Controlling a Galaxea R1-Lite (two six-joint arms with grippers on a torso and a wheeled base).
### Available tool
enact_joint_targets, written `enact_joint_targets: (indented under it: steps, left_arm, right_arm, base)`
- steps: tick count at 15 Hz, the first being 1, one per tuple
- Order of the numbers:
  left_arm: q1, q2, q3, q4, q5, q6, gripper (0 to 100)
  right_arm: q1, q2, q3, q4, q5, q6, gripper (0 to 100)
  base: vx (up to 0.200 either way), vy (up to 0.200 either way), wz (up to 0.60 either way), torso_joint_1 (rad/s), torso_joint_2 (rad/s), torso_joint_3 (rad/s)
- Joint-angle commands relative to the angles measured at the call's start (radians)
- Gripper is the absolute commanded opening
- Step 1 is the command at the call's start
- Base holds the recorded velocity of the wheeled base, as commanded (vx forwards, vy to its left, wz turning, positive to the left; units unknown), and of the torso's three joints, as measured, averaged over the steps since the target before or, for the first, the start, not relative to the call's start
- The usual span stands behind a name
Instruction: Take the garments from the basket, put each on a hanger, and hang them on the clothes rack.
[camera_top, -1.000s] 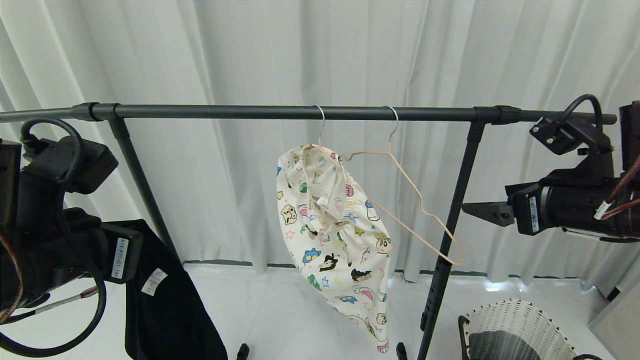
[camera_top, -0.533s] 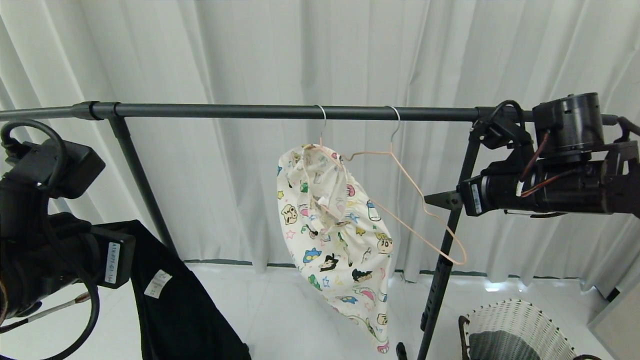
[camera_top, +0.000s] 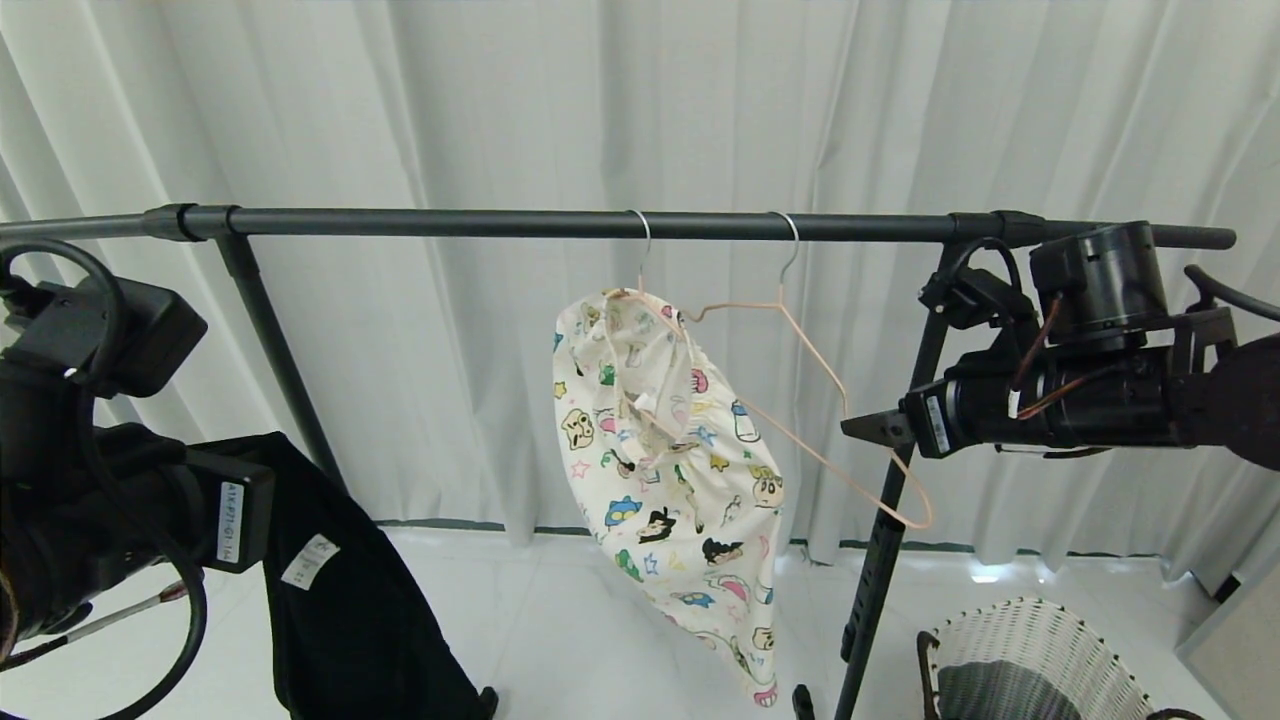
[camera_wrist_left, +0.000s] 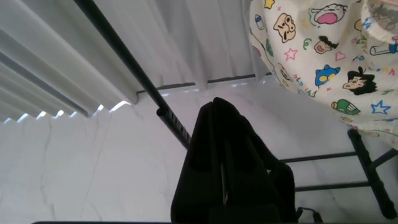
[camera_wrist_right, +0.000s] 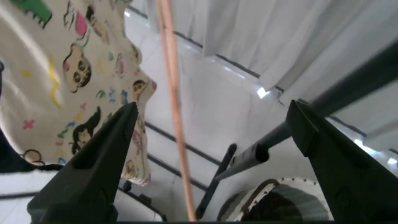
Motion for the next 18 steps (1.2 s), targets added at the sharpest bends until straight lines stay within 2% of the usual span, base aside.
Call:
enact_joint_targets:
  steps: [1, 4, 6, 9, 11, 14, 18]
  left_arm:
    - [0.0, 0.002, 0.001, -0.001, 0.001, 0.001, 0]
    - [0.0, 0.011, -0.007, -0.003, 0.001, 0.002, 0]
    - [0.0, 0.02, -0.018, -0.004, -0.001, 0.002, 0]
    - [0.0, 0.047, -0.019, -0.069, -0.002, 0.057, 0]
    - [-0.005, 0.065, -0.019, -0.118, -0.002, 0.068, 0]
    - [-0.045, 0.05, -0.012, -0.119, -0.001, 0.067, 0]
    - [-0.086, 0.004, -0.006, -0.118, -0.002, 0.068, 0]
  right_arm:
    - [0.001, -0.055, 0.034, 0.0, 0.0, -0.002, 100]
    - [0.001, -0.072, 0.043, 0.0, 0.0, -0.002, 100]
    - [-0.003, -0.038, 0.02, 0.0, 0.0, -0.036, 100]
    - [0.013, 0.009, 0.011, -0.002, 0.004, -0.071, 100]
    - [0.033, 0.054, 0.008, -0.054, 0.006, -0.079, 100]
    - [0.037, 0.137, -0.024, -0.154, 0.007, -0.075, 100]
    - [0.037, 0.196, -0.08, -0.167, 0.009, -0.075, 100]
  base:
    - [0.0, 0.0, 0.0, 0.0, 0.0, 0.0]
    - [0.0, 0.0, 0.0, 0.0, 0.0, 0.0]
    - [0.0, 0.0, 0.0, 0.0, 0.0, 0.0]
    - [0.0, 0.0, 0.0, 0.0, 0.0, 0.0]
    - [0.0, 0.0, 0.0, 0.0, 0.0, 0.0]
    - [0.0, 0.0, 0.0, 0.0, 0.0, 0.0]
    - [0.0, 0.0, 0.0, 0.0, 0.0, 0.0]
